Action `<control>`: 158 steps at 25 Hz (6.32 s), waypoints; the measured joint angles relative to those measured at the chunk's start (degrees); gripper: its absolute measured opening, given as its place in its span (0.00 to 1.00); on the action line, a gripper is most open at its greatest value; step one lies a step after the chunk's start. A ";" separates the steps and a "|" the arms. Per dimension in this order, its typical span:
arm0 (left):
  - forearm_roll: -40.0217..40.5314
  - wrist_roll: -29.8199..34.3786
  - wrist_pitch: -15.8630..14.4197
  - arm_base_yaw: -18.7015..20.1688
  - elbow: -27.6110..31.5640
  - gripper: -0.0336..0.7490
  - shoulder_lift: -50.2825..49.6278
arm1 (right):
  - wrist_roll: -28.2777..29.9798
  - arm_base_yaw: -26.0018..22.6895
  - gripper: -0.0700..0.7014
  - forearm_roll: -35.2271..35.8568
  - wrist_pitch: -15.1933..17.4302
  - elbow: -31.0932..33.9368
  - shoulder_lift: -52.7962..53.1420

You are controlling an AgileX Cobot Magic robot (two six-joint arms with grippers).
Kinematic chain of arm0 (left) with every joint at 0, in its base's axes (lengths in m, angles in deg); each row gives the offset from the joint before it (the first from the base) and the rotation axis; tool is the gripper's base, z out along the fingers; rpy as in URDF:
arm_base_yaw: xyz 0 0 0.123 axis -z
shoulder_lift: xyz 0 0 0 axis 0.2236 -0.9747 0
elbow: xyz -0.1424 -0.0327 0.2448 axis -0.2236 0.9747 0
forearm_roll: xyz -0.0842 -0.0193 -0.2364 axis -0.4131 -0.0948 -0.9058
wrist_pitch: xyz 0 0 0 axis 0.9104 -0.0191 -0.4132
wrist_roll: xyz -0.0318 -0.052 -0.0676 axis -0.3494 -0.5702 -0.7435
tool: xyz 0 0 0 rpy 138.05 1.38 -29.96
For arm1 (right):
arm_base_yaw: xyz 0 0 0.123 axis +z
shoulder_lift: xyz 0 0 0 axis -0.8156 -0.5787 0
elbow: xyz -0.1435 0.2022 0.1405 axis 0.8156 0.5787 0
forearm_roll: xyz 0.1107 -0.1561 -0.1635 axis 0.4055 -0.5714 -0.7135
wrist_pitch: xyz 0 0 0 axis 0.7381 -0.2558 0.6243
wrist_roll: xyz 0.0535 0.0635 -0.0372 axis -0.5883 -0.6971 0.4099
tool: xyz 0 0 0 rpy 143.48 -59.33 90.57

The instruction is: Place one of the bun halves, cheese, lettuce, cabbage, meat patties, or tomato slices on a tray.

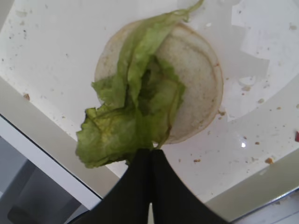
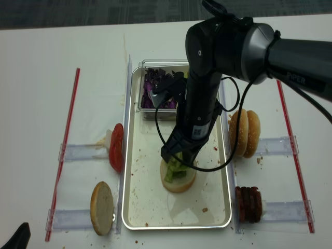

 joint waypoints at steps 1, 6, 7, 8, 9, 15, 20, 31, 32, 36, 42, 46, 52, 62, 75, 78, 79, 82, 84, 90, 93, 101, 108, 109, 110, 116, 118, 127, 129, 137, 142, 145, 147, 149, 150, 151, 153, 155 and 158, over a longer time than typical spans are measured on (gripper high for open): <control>0.00 0.00 0.00 0.00 0.00 0.83 0.00 | 0.51 0.00 0.14 0.28 -0.26 0.00 -0.14; 0.00 0.00 0.00 0.00 0.00 0.83 0.00 | 1.29 0.00 0.14 1.24 -0.50 0.00 -1.64; 0.00 0.00 0.00 0.00 0.00 0.83 0.00 | 1.30 0.00 0.14 1.24 -0.33 0.00 -2.04; 0.00 0.00 0.00 0.00 0.00 0.83 0.00 | 1.30 0.00 0.14 1.24 -0.20 0.00 -2.30; 0.00 0.00 0.00 0.00 0.00 0.83 0.00 | 1.30 0.00 0.14 1.24 0.24 0.00 -2.60; 0.00 0.00 0.00 0.00 0.00 0.83 0.00 | 1.38 0.00 0.16 -0.79 2.76 0.00 -2.70; 0.00 0.00 0.00 0.00 0.00 0.83 0.00 | 1.76 0.00 0.37 -1.56 2.97 0.00 -2.70; 0.00 0.00 0.00 0.00 0.00 0.83 0.00 | 2.39 0.00 0.92 -1.32 2.97 0.00 -2.70; 0.00 0.00 0.00 0.00 0.00 0.83 0.00 | 2.39 0.00 0.92 -1.32 2.97 0.00 -2.70; 0.00 0.00 0.00 0.00 0.00 0.83 0.00 | 2.39 0.00 0.93 -1.32 2.97 0.00 -2.70; 0.00 0.00 0.00 0.00 0.00 0.83 0.00 | 2.39 0.00 0.93 -1.43 2.62 0.00 0.55; 0.00 0.00 0.00 0.00 0.00 0.83 0.00 | 2.00 0.00 0.93 -1.43 2.62 0.00 7.64; 0.00 0.00 0.00 0.00 0.00 0.83 0.00 | 0.29 0.00 0.93 -1.69 2.73 0.00 17.13; 0.00 0.00 0.00 0.00 0.00 0.83 0.00 | -2.55 -7.68 0.93 -5.18 1.90 0.13 17.74; 0.00 0.00 0.00 0.00 0.00 0.83 0.00 | -4.26 -40.39 0.93 -9.67 4.24 0.25 16.35; 0.00 0.00 0.00 0.00 0.00 0.83 0.00 | -4.36 -40.48 0.93 -9.67 4.47 0.25 16.35; 0.00 0.00 0.00 0.00 0.00 0.83 0.00 | -4.48 -40.48 0.93 -9.67 4.47 0.25 16.35; 0.00 0.00 0.00 0.00 0.00 0.83 0.00 | -4.86 -40.48 0.93 -9.55 4.47 0.66 16.35; 0.00 0.00 0.00 0.00 0.00 0.83 0.00 | -5.13 -40.48 0.93 -9.56 4.37 2.66 17.44; 0.00 0.00 0.00 0.00 0.00 0.83 0.00 | -5.22 -40.48 0.93 -9.56 3.70 13.88 26.98; 0.00 0.00 0.00 0.00 0.00 0.83 0.00 | -5.22 -40.48 0.93 -9.56 2.30 21.12 33.36; 0.00 0.00 0.00 0.00 0.00 0.83 0.00 | -5.00 -40.48 0.93 -9.56 1.49 36.48 50.57; 0.00 0.00 0.00 0.00 0.00 0.83 0.00 | -4.90 -40.48 0.93 -9.66 -0.73 43.70 67.93; 0.00 0.00 0.00 0.00 0.00 0.83 0.00 | -4.90 -40.48 0.93 -9.93 -1.22 44.48 69.96; 0.00 0.00 0.00 0.00 0.00 0.83 0.00 | -4.90 -40.48 0.93 -10.39 -1.64 45.21 72.23; 0.00 0.00 -0.10 0.00 0.00 0.83 0.00 | -5.34 -40.48 0.93 -12.34 -2.29 50.64 81.63; 0.00 0.00 -0.10 0.00 0.00 0.83 0.00 | -5.71 -40.48 0.93 -12.62 -2.52 50.89 83.58; 0.00 0.00 -0.10 0.00 0.00 0.83 0.00 | -5.84 -40.48 0.93 -12.67 -2.62 51.01 89.58; 0.00 0.00 -0.10 0.00 0.00 0.83 0.00 | -5.84 -40.48 0.92 -12.67 -2.62 51.01 91.05; 0.00 0.00 -0.10 0.00 0.00 0.83 0.00 | -5.95 -40.48 0.91 -12.89 -2.50 51.01 99.27; 0.00 0.00 -0.10 0.00 0.00 0.83 0.00 | -5.95 -40.48 0.91 -13.02 -2.25 51.01 105.97; 0.00 0.00 -0.10 0.00 0.00 0.83 0.00 | -5.95 -40.48 0.91 -13.02 -2.15 51.01 109.27; 0.00 0.00 -0.10 0.00 0.00 0.83 0.00 | -5.95 -40.48 0.91 -13.06 -2.01 51.01 110.27; 0.00 0.00 -0.10 0.00 0.00 0.83 0.00 | -5.95 -40.48 0.91 -13.17 -2.02 51.01 110.38; 0.00 0.00 -0.10 -0.12 0.00 0.83 0.00 | -5.95 -40.48 0.91 -13.22 -2.02 51.01 110.42; 0.00 0.00 -0.10 -0.37 0.00 0.83 0.00 | -6.06 -40.48 0.91 -13.22 -2.02 51.01 110.42; 0.00 0.00 -0.10 -0.59 0.00 0.83 0.00 | -6.17 -40.48 0.91 -13.34 -2.02 51.01 110.42; 0.00 0.00 -0.10 -0.59 0.00 0.83 0.00 | -6.25 -40.48 0.91 -13.44 -2.02 51.01 110.42; 0.00 0.00 -0.10 -0.59 0.00 0.83 0.00 | -6.25 -40.48 0.91 -13.48 -2.02 51.01 110.42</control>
